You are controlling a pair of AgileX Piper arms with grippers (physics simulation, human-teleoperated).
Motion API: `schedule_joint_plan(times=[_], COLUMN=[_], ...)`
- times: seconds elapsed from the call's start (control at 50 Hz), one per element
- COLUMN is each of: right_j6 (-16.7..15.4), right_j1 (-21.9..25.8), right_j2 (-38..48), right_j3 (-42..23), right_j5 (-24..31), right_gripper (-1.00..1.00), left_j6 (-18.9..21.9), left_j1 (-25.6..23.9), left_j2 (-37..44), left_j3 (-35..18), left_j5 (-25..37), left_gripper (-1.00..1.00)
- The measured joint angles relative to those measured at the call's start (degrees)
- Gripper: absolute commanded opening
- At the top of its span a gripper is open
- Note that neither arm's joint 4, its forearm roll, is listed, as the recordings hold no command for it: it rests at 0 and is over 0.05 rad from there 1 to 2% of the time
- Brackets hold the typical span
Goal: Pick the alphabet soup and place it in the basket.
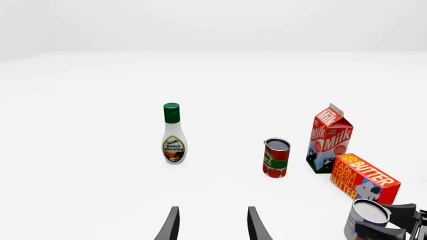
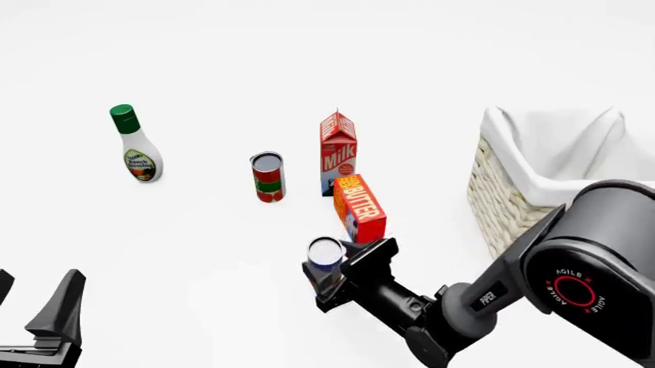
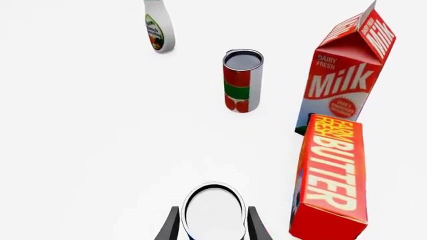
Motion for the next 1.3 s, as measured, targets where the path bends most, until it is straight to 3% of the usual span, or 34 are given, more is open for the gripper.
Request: schedule_joint_plan(times=[0.22, 0.24, 0.86, 1.3], right_j6=[0.0, 0.0, -1.0, -2.6], right_j1=[0.0, 0.0, 0.4, 0.5], right_j2=[1.0, 1.0, -1.2, -16.6], right_j3=[-0.5, -0.5, 1.3, 8.0], right_j5=[0.0, 0.0, -0.2, 2.7], right_gripper=[1.00, -1.00, -1.00, -1.00], left_j6=[0.0, 0.0, 0.0, 0.0], left_j1=[0.0, 0.0, 0.0, 0.0], left_j2=[0.0, 0.0, 0.0, 0.0], left_j3=[0.0, 0.0, 0.0, 0.0], left_j5=[0.0, 0.0, 0.0, 0.0], left_gripper=[1.00, 1.00, 1.00, 1.00])
